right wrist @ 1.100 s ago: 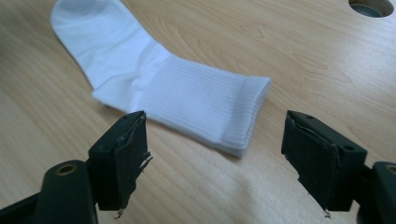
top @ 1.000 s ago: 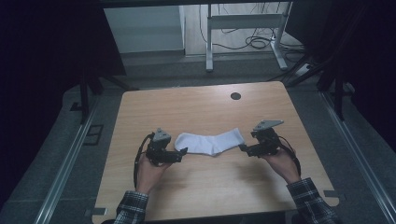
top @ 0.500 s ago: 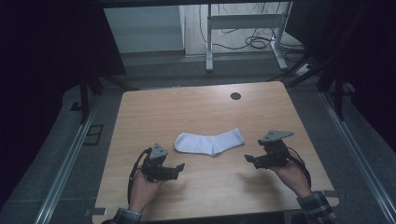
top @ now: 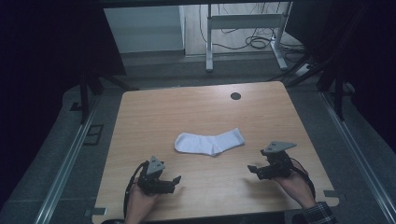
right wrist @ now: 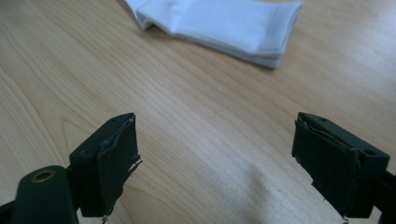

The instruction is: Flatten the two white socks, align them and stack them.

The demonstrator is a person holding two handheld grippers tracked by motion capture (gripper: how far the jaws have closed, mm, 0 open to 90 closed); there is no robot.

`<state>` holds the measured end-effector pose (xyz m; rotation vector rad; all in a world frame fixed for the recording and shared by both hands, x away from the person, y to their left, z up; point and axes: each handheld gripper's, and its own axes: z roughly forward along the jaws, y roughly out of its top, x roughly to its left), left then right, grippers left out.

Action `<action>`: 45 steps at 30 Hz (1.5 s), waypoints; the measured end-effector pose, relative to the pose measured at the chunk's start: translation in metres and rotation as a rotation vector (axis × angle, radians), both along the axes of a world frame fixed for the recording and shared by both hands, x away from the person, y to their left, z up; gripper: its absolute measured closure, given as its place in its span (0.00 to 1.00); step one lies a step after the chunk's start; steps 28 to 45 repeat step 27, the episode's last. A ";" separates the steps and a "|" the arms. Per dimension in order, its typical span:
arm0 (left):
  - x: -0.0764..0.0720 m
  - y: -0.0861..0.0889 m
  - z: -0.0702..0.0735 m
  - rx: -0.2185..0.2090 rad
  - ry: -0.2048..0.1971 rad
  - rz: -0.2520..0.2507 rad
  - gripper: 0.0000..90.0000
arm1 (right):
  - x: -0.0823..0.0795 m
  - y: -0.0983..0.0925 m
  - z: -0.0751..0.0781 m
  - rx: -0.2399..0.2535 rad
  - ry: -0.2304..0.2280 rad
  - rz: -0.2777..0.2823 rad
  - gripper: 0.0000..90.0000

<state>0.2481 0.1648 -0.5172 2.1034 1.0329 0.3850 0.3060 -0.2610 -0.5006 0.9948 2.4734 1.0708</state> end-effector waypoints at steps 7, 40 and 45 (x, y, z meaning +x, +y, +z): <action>-0.006 0.006 -0.010 0.016 0.019 0.007 0.13 | -0.001 -0.002 -0.014 -0.030 0.012 0.001 0.16; -0.008 0.007 -0.027 0.066 0.048 0.001 0.12 | -0.002 -0.006 -0.036 -0.066 0.032 0.024 0.12; -0.008 0.007 -0.027 0.066 0.048 0.001 0.12 | -0.002 -0.006 -0.036 -0.066 0.032 0.024 0.12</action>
